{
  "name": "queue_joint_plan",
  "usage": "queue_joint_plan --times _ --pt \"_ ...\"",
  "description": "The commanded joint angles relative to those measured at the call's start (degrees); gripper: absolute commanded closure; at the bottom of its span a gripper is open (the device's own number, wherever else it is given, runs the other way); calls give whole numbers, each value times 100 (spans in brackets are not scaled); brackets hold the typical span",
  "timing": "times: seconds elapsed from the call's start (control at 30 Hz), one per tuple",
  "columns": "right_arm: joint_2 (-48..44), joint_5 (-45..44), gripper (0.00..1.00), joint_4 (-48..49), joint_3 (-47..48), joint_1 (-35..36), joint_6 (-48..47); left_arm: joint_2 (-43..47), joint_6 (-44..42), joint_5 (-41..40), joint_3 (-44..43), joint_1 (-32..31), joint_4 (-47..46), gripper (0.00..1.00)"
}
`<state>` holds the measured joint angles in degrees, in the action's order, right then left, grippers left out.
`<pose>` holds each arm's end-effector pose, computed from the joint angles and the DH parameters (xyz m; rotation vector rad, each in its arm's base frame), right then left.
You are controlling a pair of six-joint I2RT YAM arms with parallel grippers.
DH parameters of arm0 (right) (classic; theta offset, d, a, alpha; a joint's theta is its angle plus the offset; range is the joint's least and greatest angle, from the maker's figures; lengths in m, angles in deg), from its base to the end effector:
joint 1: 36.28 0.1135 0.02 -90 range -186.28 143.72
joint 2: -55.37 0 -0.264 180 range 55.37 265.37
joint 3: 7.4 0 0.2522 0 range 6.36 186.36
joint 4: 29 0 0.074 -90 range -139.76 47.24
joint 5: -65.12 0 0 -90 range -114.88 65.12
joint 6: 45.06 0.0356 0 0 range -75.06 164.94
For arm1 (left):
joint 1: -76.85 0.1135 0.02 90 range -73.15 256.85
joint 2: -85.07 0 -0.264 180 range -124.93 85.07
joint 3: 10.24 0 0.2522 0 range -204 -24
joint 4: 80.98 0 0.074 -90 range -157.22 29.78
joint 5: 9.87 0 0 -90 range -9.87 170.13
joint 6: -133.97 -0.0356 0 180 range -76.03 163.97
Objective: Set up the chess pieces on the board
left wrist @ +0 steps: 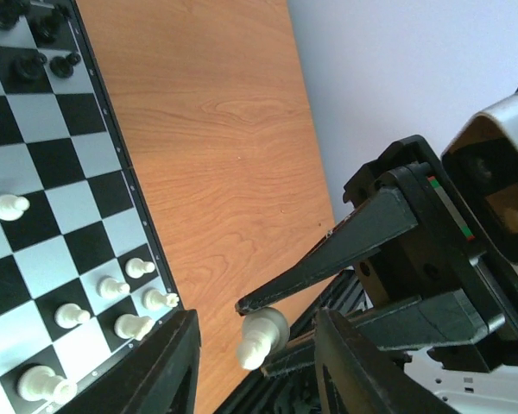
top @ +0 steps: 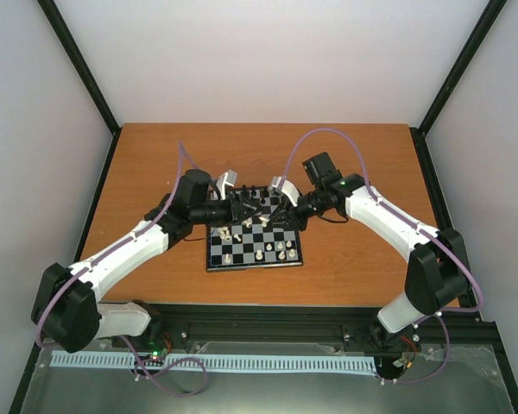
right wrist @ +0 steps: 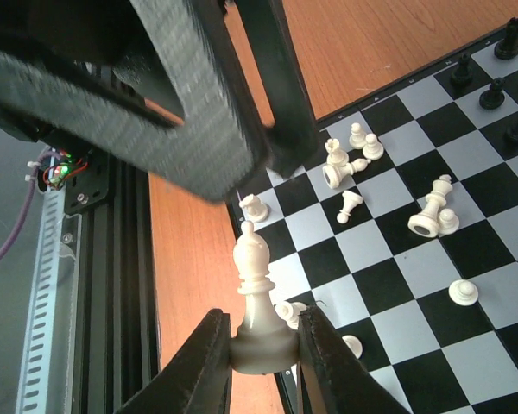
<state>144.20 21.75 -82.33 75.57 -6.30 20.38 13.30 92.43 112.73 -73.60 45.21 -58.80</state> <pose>0.2607 0.1803 0.2671 -1.3763 2.0372 1.0828 0.2253 -0.1613 0.2744 0.0436 2.3531 -1.3718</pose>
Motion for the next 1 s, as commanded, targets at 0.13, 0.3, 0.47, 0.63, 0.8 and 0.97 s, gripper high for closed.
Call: queue_joint_plan --times 0.13,0.3,0.47,0.63,0.8,0.97 --pt "-186 191 87 90 33 -46 -1 -272 286 82 -86 -258 -372 65" --pt "-193 205 87 97 29 -45 4 -319 357 104 -86 -290 -409 70" --pt "-195 251 86 99 27 -45 15 -343 490 138 -62 -299 -499 74" --pt "-161 277 87 112 35 -45 55 -382 637 176 -38 -307 -672 76" --pt "-149 224 87 173 52 -45 151 -474 662 164 -139 -413 -618 75" --pt "-163 267 87 182 66 -45 175 -508 454 -150 -315 -518 -203 64"
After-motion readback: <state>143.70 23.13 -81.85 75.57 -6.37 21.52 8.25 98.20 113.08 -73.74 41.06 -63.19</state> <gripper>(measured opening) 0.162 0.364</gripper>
